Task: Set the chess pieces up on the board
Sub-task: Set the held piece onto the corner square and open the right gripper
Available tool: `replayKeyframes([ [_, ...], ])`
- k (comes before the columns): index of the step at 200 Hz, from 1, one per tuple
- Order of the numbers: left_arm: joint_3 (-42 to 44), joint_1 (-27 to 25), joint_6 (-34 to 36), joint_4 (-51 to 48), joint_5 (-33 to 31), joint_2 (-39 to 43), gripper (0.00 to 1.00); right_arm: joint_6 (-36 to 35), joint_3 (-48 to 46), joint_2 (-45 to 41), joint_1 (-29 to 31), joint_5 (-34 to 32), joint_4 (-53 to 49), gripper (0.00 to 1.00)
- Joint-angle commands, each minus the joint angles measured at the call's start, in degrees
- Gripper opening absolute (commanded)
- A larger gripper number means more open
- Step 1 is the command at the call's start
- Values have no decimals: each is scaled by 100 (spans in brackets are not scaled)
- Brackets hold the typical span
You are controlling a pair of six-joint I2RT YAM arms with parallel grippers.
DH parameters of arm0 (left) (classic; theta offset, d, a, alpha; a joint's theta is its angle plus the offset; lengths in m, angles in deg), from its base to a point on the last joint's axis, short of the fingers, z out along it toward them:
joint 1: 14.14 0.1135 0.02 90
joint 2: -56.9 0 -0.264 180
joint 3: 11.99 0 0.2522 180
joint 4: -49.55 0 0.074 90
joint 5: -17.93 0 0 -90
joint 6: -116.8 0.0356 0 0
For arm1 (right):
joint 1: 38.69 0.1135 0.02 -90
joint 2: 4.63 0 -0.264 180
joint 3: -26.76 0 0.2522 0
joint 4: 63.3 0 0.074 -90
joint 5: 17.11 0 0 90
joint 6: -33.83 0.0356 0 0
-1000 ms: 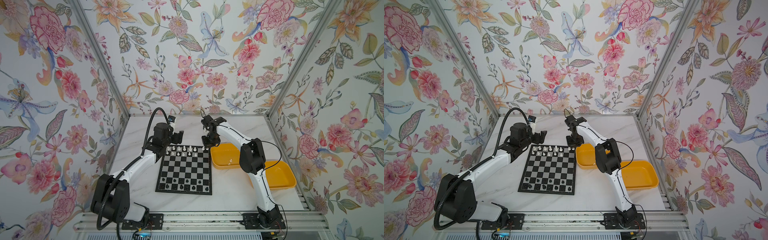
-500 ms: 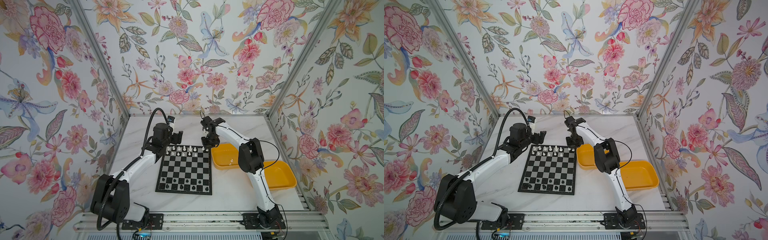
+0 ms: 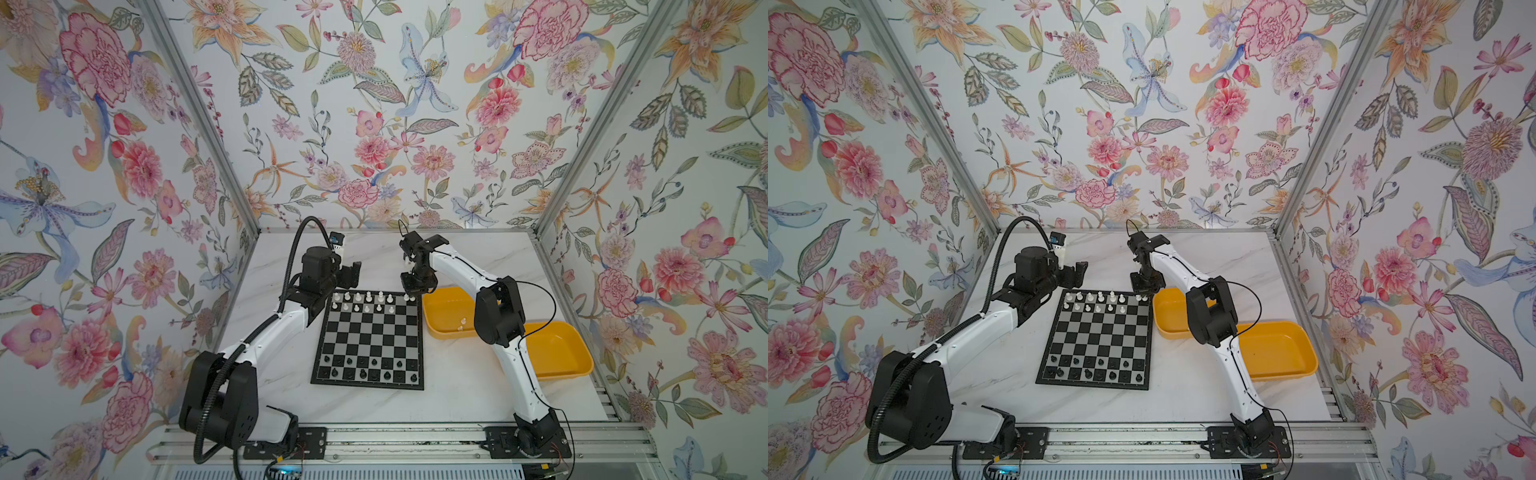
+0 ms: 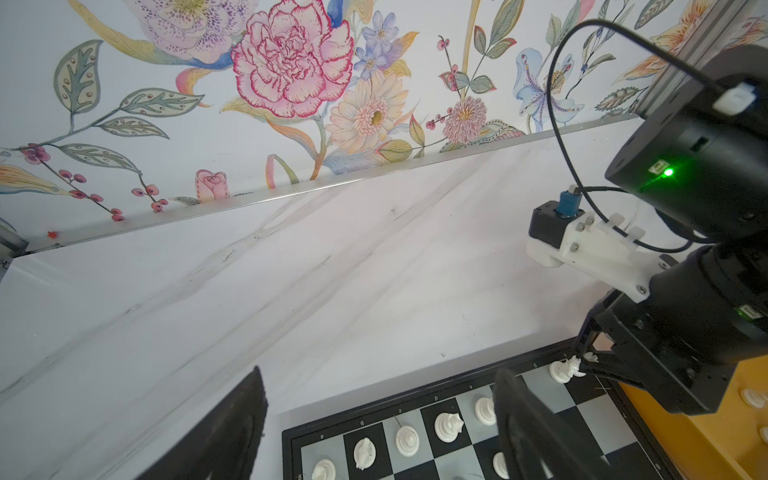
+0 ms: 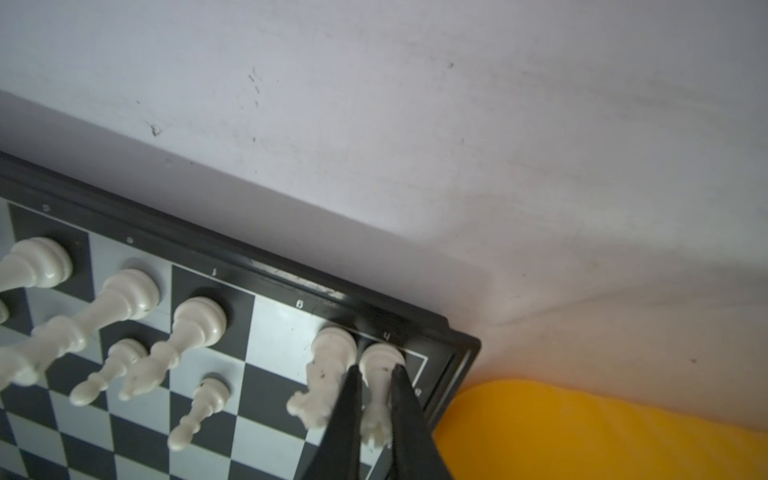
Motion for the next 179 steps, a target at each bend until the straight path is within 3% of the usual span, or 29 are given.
replayKeyframes([
  [1,92,95,-14,101,50,151,86,80,171,270,91,91,-101,13],
  [179,284,273,30,101,253,325,86,176,257,313,323,180,-148,13],
])
